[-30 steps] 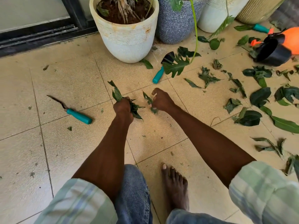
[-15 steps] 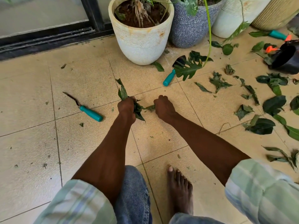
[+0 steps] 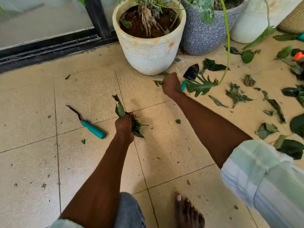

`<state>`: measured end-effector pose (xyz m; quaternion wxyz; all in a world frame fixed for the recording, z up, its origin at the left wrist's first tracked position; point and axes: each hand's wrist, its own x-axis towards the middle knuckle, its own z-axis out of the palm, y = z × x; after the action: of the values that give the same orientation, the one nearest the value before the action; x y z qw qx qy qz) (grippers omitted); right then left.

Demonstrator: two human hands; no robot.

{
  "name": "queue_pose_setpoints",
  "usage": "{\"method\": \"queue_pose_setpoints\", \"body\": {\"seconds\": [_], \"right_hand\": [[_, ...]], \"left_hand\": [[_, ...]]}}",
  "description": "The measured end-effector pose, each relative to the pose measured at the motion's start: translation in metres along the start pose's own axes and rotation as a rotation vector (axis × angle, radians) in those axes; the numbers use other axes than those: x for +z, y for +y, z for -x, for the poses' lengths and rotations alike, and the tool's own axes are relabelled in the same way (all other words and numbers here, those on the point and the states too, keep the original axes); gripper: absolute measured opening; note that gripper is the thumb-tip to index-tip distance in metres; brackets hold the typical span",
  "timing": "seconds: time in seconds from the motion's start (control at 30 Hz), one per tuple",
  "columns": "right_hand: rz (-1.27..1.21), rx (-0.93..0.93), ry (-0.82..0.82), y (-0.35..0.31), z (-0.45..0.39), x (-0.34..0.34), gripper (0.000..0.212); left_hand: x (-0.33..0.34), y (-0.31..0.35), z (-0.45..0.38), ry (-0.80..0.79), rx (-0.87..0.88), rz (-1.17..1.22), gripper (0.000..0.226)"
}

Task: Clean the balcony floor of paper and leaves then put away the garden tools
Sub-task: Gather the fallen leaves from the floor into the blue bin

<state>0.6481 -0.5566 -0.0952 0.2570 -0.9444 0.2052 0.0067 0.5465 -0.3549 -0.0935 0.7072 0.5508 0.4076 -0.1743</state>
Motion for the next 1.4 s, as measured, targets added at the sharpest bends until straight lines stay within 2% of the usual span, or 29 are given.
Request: {"method": "queue_pose_setpoints", "body": {"seconds": [0.1, 0.17, 0.27, 0.47, 0.5, 0.53, 0.63, 0.7, 0.73, 0.83, 0.93, 1.03, 1.1, 1.2, 1.23, 1.27, 1.33, 1.37, 1.4], "right_hand": [[-0.085, 0.126, 0.026, 0.002, -0.019, 0.008, 0.042], [-0.016, 0.064, -0.03, 0.003, -0.022, 0.015, 0.037], [0.141, -0.172, -0.071, 0.006, -0.003, 0.025, 0.025], [0.283, -0.615, -0.098, 0.026, 0.086, 0.031, 0.029], [0.241, -0.609, -0.122, 0.033, 0.1, 0.028, 0.032], [0.145, -0.523, -0.123, 0.042, 0.111, 0.022, 0.032], [-0.341, -0.027, 0.022, 0.065, 0.131, -0.008, 0.023], [-0.614, 0.245, 0.04, 0.078, 0.144, -0.035, 0.023], [-0.741, 0.312, 0.01, 0.084, 0.15, -0.047, 0.024], [-0.948, 0.378, -0.106, 0.084, 0.175, -0.072, 0.022], [-0.931, 0.342, -0.105, 0.078, 0.189, -0.073, 0.014], [-0.848, 0.381, -0.078, 0.069, 0.193, -0.063, 0.016], [-0.863, 0.416, -0.127, 0.063, 0.191, -0.059, 0.024], [-0.975, 0.368, -0.384, 0.066, 0.181, -0.064, 0.027], [-1.019, 0.365, -0.419, 0.071, 0.175, -0.064, 0.025], [-1.002, 0.364, -0.38, 0.077, 0.169, -0.062, 0.023], [-0.66, 0.263, -0.159, 0.092, 0.161, -0.052, 0.027], [-0.44, 0.162, -0.102, 0.097, 0.162, -0.044, 0.035], [-0.258, 0.04, -0.118, 0.101, 0.167, -0.034, 0.044]], "left_hand": [[-0.002, 0.0, -0.007, 0.002, -0.009, 0.019, 0.011], [-0.001, 0.001, -0.01, 0.006, -0.009, 0.023, 0.01], [0.002, 0.002, -0.01, -0.008, -0.009, 0.011, 0.007], [0.021, -0.01, 0.012, -0.085, -0.013, 0.008, 0.019], [0.025, -0.013, 0.016, -0.096, -0.015, -0.007, 0.022], [0.029, -0.017, 0.022, -0.111, -0.018, -0.034, 0.025], [0.042, -0.026, 0.038, -0.179, -0.028, -0.138, 0.024], [0.052, -0.032, 0.051, -0.196, -0.032, -0.235, 0.009], [0.057, -0.033, 0.06, -0.209, -0.031, -0.282, 0.011], [0.072, -0.041, 0.083, -0.338, -0.055, -0.363, 0.045], [0.082, -0.054, 0.098, -0.568, -0.174, -0.328, 0.046], [0.083, -0.061, 0.098, -0.628, -0.234, -0.258, 0.029], [0.079, -0.059, 0.097, -0.581, -0.188, -0.25, 0.03], [0.07, -0.051, 0.082, -0.444, -0.094, -0.212, 0.026], [0.066, -0.048, 0.076, -0.404, -0.083, -0.165, 0.027], [0.061, -0.046, 0.068, -0.368, -0.078, -0.126, 0.029], [0.049, -0.042, 0.057, -0.324, -0.085, -0.078, 0.032], [0.045, -0.041, 0.053, -0.326, -0.092, -0.074, 0.032], [0.042, -0.04, 0.052, -0.327, -0.093, -0.08, 0.031]]}}
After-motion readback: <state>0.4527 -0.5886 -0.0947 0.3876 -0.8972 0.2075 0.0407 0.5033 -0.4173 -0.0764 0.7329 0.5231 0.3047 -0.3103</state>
